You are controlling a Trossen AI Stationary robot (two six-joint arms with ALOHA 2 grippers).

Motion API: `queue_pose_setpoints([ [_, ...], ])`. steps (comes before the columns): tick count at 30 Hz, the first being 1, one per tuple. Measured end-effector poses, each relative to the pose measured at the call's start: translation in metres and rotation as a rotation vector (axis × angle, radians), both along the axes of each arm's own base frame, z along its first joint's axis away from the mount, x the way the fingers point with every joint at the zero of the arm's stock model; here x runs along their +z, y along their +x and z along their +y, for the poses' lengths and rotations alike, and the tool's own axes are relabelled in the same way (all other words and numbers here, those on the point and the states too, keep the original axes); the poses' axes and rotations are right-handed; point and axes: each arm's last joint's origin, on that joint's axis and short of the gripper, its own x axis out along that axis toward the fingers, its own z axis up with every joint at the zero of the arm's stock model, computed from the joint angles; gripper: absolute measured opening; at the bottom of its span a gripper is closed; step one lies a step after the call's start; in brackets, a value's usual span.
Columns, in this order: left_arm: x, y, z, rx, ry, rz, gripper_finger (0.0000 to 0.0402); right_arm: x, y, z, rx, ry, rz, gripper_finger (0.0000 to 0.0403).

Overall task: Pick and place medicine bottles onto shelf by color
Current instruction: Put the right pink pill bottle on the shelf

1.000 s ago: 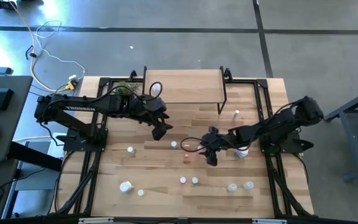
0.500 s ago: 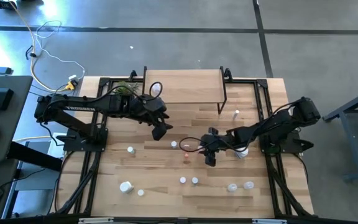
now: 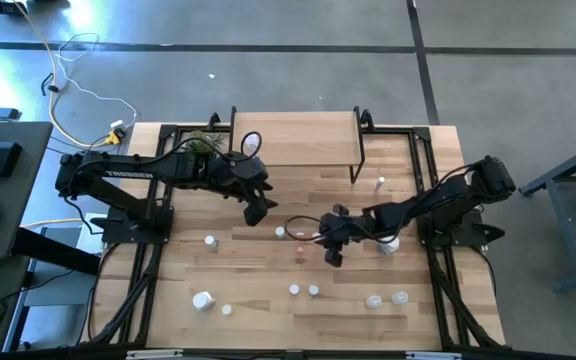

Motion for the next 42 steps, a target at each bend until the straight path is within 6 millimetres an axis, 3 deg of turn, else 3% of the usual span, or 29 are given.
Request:
queue_pose_setpoints([
  [9,0.009,-0.012,0.009,0.000,0.055,-0.010,0.0252,0.042,0.024,-0.001,-0.005,-0.011,-0.052,0.0086],
  [16,0.019,-0.025,0.024,0.081,0.130,-0.026,0.0252,0.080,0.041,-0.027,-0.066,-0.092,-0.090,0.0087],
  [28,0.024,-0.038,0.048,0.191,0.146,-0.038,0.0252,0.139,0.053,-0.117,-0.179,-0.238,-0.181,0.0087],
  [35,0.024,-0.040,0.053,0.212,0.146,-0.036,0.0252,0.164,0.040,-0.177,-0.275,-0.330,-0.193,0.0087],
  [42,0.024,-0.040,0.055,0.218,0.146,-0.035,0.0252,0.171,0.017,-0.231,-0.399,-0.346,-0.191,0.0087],
])
